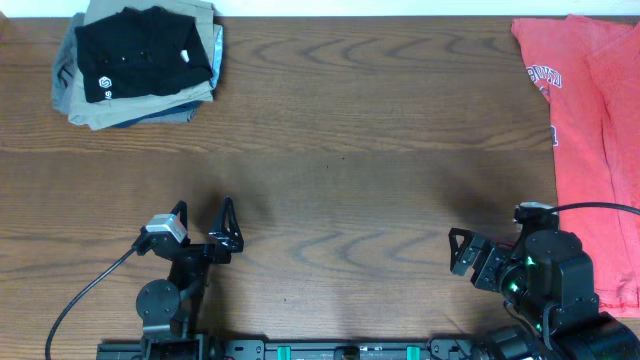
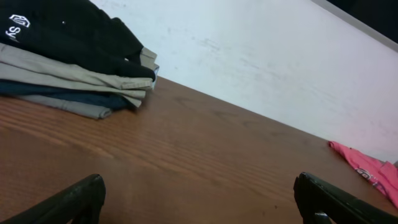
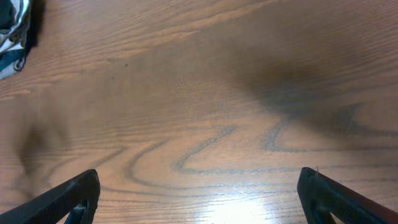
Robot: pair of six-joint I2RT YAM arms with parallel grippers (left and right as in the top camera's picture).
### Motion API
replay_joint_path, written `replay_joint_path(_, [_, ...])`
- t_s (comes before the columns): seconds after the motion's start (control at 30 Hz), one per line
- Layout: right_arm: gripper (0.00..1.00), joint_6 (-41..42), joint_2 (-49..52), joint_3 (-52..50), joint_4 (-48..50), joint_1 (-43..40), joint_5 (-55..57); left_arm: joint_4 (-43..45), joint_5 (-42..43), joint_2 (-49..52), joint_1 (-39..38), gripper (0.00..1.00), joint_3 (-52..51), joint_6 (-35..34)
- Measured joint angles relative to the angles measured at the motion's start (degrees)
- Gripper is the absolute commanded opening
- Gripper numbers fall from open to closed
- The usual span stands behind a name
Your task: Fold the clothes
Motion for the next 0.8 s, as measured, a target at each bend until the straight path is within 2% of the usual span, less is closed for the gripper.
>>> replay_joint_path(0.8, [0.99, 0.00, 0.00, 0.00, 0.00, 0.00, 0.00, -1.53, -0.24, 0.00, 0.00, 0.98, 0.13, 0.26])
